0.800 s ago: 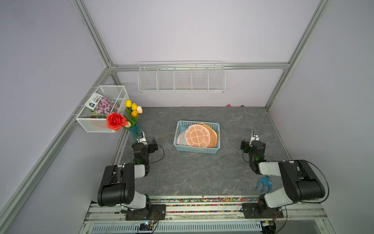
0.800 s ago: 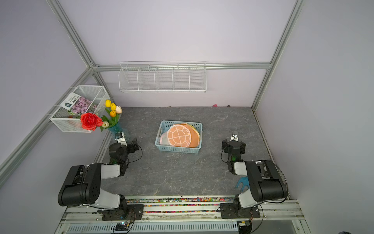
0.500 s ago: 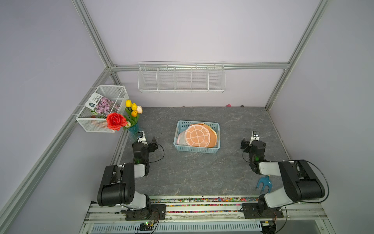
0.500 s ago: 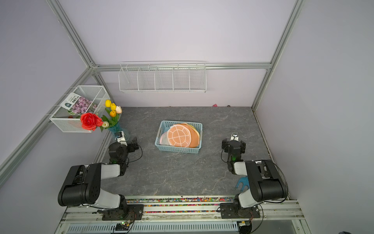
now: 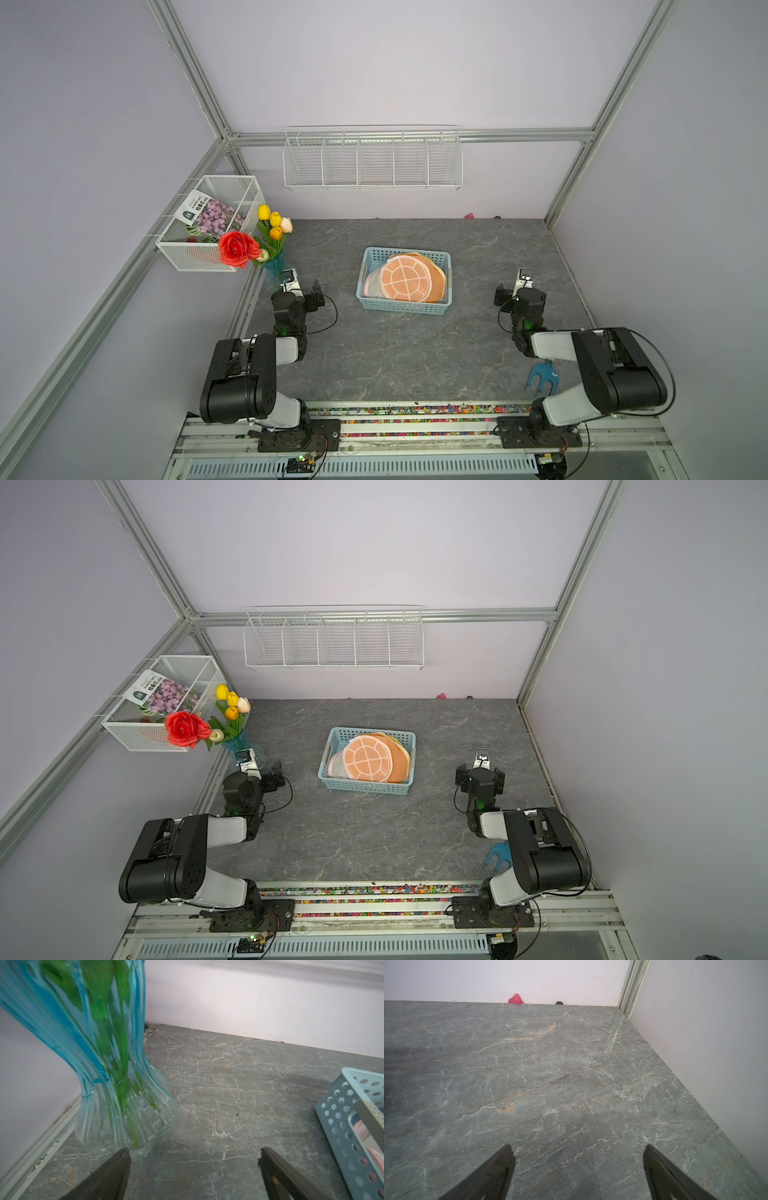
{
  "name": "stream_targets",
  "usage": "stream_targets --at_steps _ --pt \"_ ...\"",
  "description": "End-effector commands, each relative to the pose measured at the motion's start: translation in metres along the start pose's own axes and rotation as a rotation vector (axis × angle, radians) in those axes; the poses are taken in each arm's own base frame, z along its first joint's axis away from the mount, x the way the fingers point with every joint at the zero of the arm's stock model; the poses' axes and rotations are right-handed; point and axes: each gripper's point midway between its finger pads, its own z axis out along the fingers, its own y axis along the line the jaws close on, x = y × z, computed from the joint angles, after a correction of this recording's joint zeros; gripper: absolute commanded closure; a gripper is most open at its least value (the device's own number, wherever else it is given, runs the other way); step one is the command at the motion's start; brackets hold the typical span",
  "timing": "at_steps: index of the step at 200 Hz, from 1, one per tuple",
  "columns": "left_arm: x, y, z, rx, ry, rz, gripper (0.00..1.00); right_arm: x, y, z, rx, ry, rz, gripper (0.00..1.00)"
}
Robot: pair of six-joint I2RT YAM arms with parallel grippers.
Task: Turn the laundry bag inside out
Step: Pick up the laundry bag and place it in the bin.
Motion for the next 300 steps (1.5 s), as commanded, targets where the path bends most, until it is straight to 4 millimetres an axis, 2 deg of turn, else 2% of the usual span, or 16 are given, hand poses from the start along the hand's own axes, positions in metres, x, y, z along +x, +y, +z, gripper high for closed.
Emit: stream_targets --at_steps 1,55,66,89,104,132,151,178,189,201,214,246,257,272,279,300 --pt "-0.008 -0.004 0.004 0.014 -0.022 -0.008 0.0 -0.009 -0.004 0.003 0.02 -0.025 0.003 0.01" --pt "-0.008 -0.004 0.004 0.014 -0.021 -0.01 0.0 -0.008 -0.005 0.003 0.001 -0.022 0.018 0.01" --pt "-0.021 -0.004 0.004 0.014 -0.059 -0.006 0.0 -0.014 -0.015 0.001 0.056 -0.045 0.042 0.01" --pt "-0.029 0.012 0.014 -0.094 0.105 -0.091 0.0 -0.012 -0.015 -0.008 0.045 -0.071 0.044 0.01" --pt "-0.036 0.007 0.015 -0.056 0.117 -0.089 0.0 -0.014 -0.015 -0.01 0.038 -0.083 0.043 0.01" --pt "-0.064 0.009 0.0 -0.071 0.018 -0.131 0.0 -0.014 -0.015 -0.009 0.04 -0.074 0.045 0.01" --pt "-0.084 0.009 -0.005 -0.067 -0.031 -0.194 0.0 -0.013 -0.016 0.003 0.047 -0.014 0.049 0.01" --pt "-0.114 -0.012 -0.008 0.046 -0.062 -0.223 0.0 -0.019 -0.008 -0.007 0.01 -0.055 0.005 0.01" --pt "-0.124 -0.023 -0.011 0.106 -0.072 -0.218 0.0 -0.035 -0.016 -0.014 0.067 -0.107 0.013 0.01" --pt "-0.135 -0.028 -0.015 0.138 -0.093 -0.242 0.0 -0.035 -0.027 -0.017 0.13 -0.013 0.04 0.01" --pt "-0.144 -0.022 -0.017 0.111 -0.119 -0.34 0.0 -0.037 -0.045 -0.018 0.24 0.014 0.059 0.01" --pt "-0.127 0.024 -0.025 -0.159 -0.063 -0.755 0.0 -0.053 -0.06 -0.031 0.337 -0.009 0.143 0.01" --pt "-0.131 0.017 -0.025 -0.098 -0.044 -0.768 0.0 -0.057 -0.075 -0.039 0.427 -0.033 0.261 0.01" --pt "-0.132 0.008 -0.026 -0.051 -0.022 -0.813 0.0 -0.047 -0.102 -0.059 0.602 -0.001 0.439 0.02" --pt "-0.126 0.009 -0.026 -0.066 0.006 -0.868 0.0 -0.045 -0.099 -0.054 0.554 0.055 0.443 0.03" --pt "-0.124 -0.003 -0.02 0.025 0.052 -0.947 0.0 -0.048 -0.079 -0.042 0.401 0.102 0.448 0.2"
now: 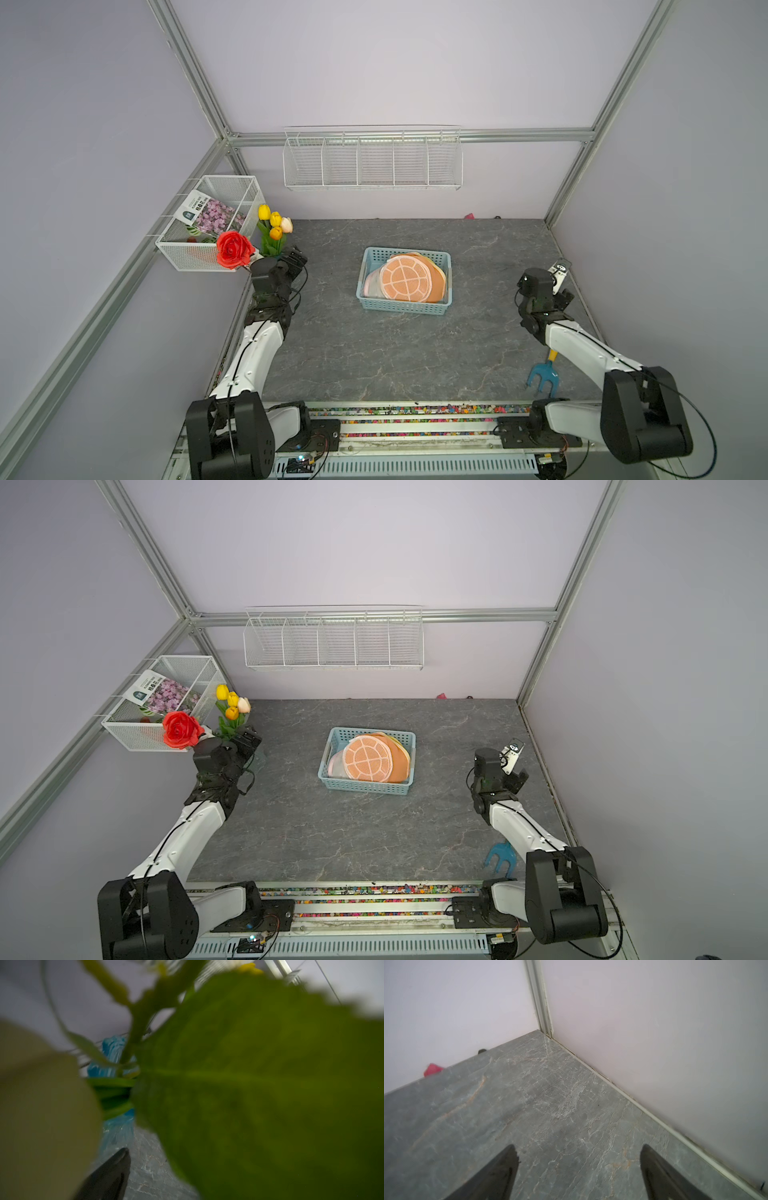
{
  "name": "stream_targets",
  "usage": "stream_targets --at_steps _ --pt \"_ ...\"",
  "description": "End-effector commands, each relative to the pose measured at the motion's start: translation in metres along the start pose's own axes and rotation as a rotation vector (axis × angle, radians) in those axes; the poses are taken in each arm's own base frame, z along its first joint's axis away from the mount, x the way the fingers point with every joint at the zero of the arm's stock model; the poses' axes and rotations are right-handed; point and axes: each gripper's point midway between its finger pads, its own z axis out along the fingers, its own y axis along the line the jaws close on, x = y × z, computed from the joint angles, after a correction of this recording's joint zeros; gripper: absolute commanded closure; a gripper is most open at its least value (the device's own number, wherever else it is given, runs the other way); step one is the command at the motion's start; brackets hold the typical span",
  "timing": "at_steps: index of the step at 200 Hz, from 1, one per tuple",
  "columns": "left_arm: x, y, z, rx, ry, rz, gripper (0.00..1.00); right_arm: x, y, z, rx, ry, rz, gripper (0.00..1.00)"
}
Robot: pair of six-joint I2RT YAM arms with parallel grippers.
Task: Turn the laundry bag inside out
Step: Pick up the laundry bag and place it in the bin.
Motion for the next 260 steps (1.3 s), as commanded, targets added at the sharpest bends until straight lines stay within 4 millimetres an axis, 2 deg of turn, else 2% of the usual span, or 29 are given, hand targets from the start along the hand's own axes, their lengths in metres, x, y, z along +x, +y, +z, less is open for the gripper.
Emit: stream_targets --at_steps 1,16,37,61,98,125,151,176,203,228,260 --pt "0.009 -0.006 0.002 0.037 0.092 -0.172 0.0 0.015 -0.005 -0.004 -0.009 0.107 0.072 0.2" --pt "0.018 -0.018 0.003 0.093 0.156 -0.215 0.0 0.015 0.002 -0.01 -0.068 0.126 0.107 0.2" --pt "0.028 -0.037 0.002 0.175 0.25 -0.229 0.0 0.014 0.027 -0.026 -0.226 0.208 0.039 0.2" --pt "0.046 -0.056 -0.003 0.234 0.33 -0.249 0.0 0.024 0.046 -0.045 -0.336 0.317 0.019 0.19" --pt "0.082 -0.104 -0.025 0.306 0.409 -0.081 0.0 0.043 0.084 -0.08 -0.47 0.438 -0.061 0.19" --pt "0.113 -0.122 -0.044 0.325 0.479 0.017 0.0 0.057 0.125 -0.117 -0.604 0.457 -0.152 0.19" --pt "0.139 -0.125 -0.059 0.354 0.539 0.081 0.0 0.069 0.171 -0.151 -0.779 0.505 -0.158 0.24" --pt "0.157 -0.115 -0.067 0.347 0.585 0.12 0.0 0.084 0.209 -0.166 -0.874 0.593 -0.156 0.27" --pt "0.163 -0.105 -0.075 0.334 0.613 0.151 0.0 0.098 0.244 -0.183 -0.966 0.628 -0.197 0.3" --pt "0.167 -0.098 -0.084 0.329 0.629 0.18 0.0 0.113 0.267 -0.192 -1.023 0.684 -0.181 0.32" --pt "0.169 -0.094 -0.092 0.33 0.639 0.197 0.0 0.125 0.277 -0.188 -1.014 0.708 -0.161 0.36"
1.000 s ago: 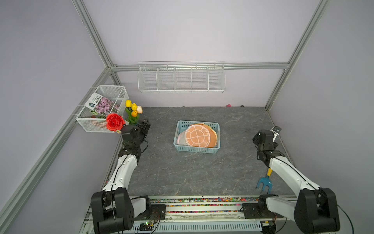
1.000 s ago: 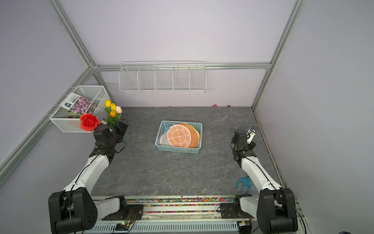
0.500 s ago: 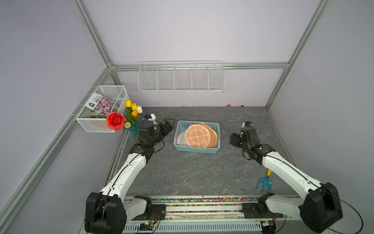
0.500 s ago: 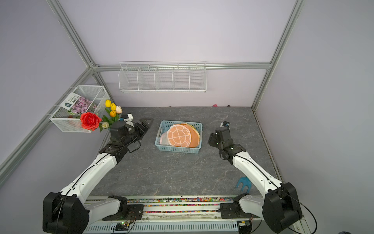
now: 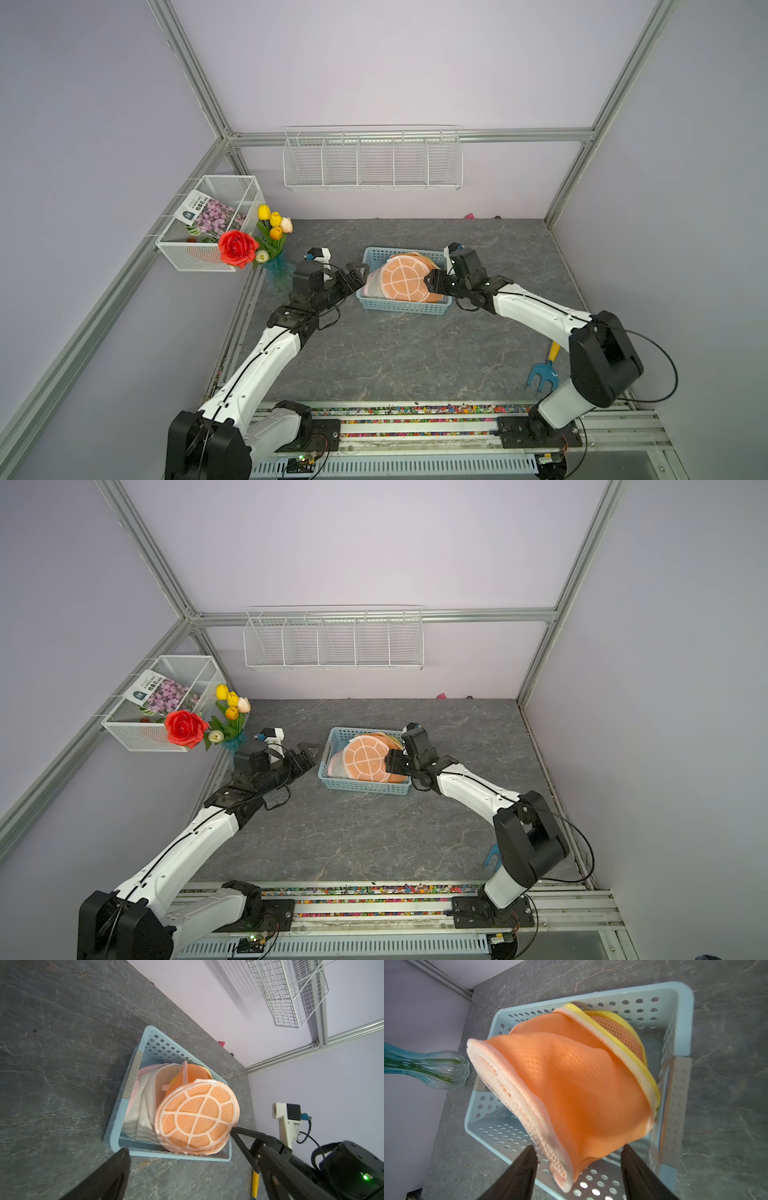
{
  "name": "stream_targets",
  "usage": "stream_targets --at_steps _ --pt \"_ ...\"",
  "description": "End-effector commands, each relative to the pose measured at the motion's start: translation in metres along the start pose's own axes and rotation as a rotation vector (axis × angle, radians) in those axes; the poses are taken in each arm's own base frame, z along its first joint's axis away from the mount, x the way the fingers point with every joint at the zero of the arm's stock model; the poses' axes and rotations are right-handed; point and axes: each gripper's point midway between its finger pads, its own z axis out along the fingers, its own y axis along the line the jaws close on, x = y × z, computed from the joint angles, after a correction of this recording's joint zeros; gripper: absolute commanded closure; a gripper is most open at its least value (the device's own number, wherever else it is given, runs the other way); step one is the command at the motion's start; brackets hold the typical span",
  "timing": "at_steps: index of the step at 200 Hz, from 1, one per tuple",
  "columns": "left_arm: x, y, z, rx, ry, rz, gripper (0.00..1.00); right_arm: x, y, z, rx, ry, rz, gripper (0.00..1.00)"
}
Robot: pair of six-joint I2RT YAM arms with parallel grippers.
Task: Turn the laundry bag inside out
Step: Pick up the laundry bag and place it in the bin.
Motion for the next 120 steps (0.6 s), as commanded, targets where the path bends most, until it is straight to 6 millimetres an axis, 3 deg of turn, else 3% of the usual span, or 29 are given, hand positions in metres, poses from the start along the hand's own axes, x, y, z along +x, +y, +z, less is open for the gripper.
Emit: stream_targets --at_steps 1,30,60,96,113,120 --pt "0.011 0.004 -0.005 -0.012 0.03 0.036 0.0 -0.008 0.015 0.005 -0.062 -0.017 0.031 0.36" --pt "0.017 0.001 -0.007 -0.005 0.045 0.063 0.0 0.001 0.02 0.017 -0.102 0.005 0.042 0.39" --pt "0.027 -0.006 -0.007 -0.014 0.062 0.116 0.0 0.009 0.019 0.03 -0.112 0.029 0.058 0.49" --pt "0.031 -0.011 -0.008 -0.038 0.069 0.162 0.01 -0.001 0.029 0.021 -0.144 0.005 0.082 0.8" --pt "0.03 -0.014 -0.009 -0.055 0.063 0.189 0.01 -0.013 0.041 0.011 -0.166 0.002 0.092 1.0" --pt "0.029 -0.018 -0.009 -0.056 0.061 0.202 0.02 -0.017 0.045 0.007 -0.167 0.01 0.107 1.0"
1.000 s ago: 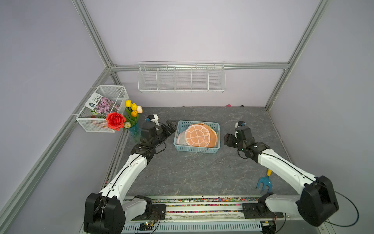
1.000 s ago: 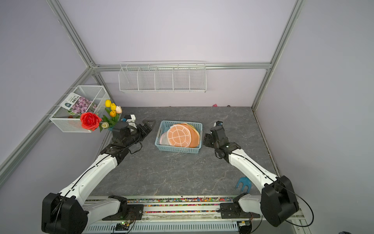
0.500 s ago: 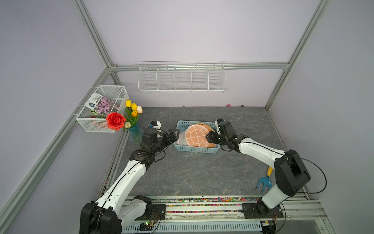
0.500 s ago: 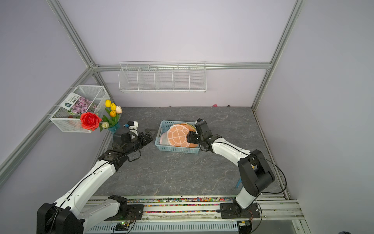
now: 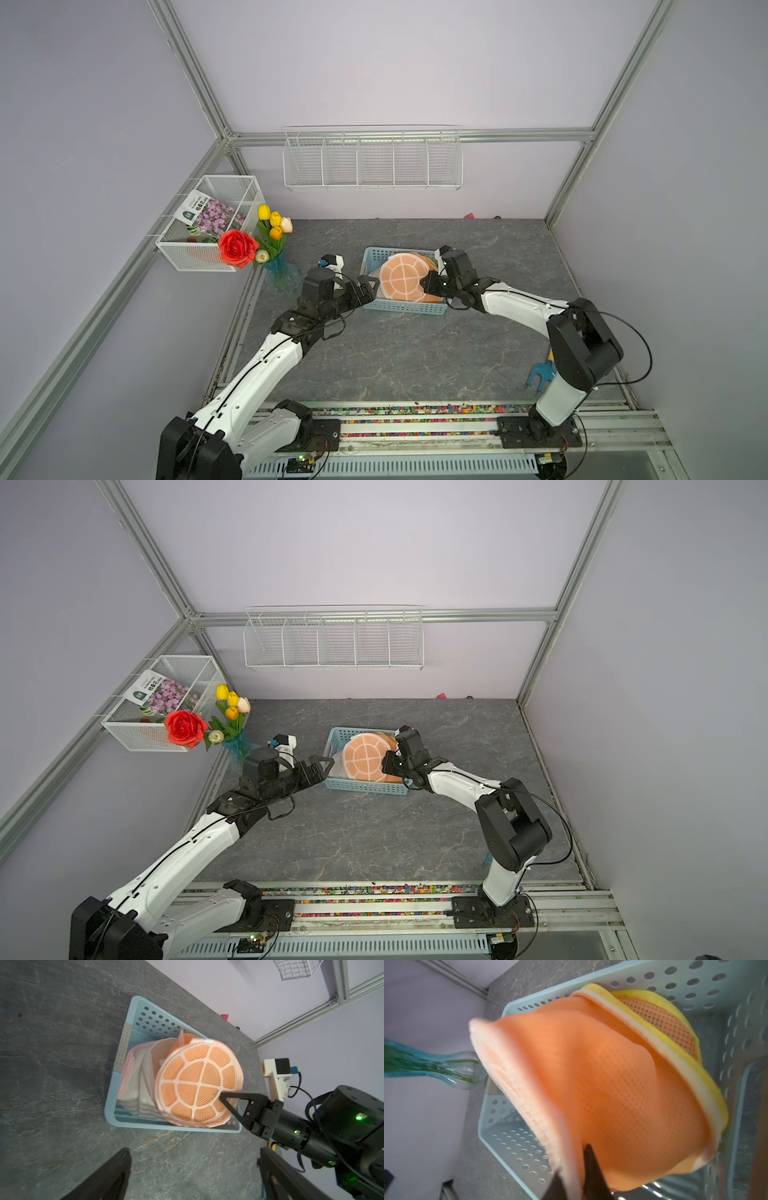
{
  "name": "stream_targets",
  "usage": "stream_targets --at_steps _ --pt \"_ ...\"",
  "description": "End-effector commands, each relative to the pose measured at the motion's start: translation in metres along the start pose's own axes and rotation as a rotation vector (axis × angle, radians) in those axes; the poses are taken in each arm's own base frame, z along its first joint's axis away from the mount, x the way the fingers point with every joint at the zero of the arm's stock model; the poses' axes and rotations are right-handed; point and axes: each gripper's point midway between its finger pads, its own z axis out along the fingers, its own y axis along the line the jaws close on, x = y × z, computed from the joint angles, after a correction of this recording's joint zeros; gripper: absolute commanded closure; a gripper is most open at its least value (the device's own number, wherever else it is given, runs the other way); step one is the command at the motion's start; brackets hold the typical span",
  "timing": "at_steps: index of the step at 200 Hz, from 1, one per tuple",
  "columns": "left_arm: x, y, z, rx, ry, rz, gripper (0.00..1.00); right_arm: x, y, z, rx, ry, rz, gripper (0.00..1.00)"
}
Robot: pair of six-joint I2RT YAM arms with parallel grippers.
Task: Turn the laundry bag inside out
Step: Pick up the laundry bag and place it in the bin, then turn over the laundry bag.
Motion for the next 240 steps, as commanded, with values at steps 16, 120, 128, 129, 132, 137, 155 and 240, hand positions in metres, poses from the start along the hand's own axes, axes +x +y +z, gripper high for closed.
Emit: stream_targets --at_steps 16,120,128,129,132,137,155,240 --pt "-0.015 -0.017 -0.011 -0.034 -0.039 0.098 0.02 -0.029 0.044 -0.027 -0.061 -0.001 0.047 1.0" --pt "-0.028 -0.054 -0.019 0.004 -0.042 0.265 0.03 -0.058 0.094 -0.056 -0.199 0.142 0.124 1.0" --pt "-0.029 -0.056 -0.017 0.001 -0.047 0.276 0.03 -0.058 0.095 -0.057 -0.203 0.144 0.123 1.0" --pt "-0.029 -0.055 -0.017 -0.002 -0.047 0.278 0.03 -0.058 0.095 -0.058 -0.203 0.144 0.123 1.0" --pt "-0.03 -0.055 -0.016 -0.009 -0.051 0.283 0.03 -0.058 0.096 -0.058 -0.206 0.146 0.123 1.0" --pt "-0.031 -0.055 -0.015 -0.023 -0.057 0.292 0.03 -0.058 0.097 -0.059 -0.207 0.148 0.122 1.0" --pt "-0.038 -0.054 -0.009 -0.068 -0.07 0.313 0.03 -0.057 0.097 -0.059 -0.205 0.159 0.114 1.0" --pt "-0.06 -0.04 0.017 -0.17 -0.15 0.263 0.14 -0.054 0.113 -0.068 -0.289 0.191 0.098 1.0"
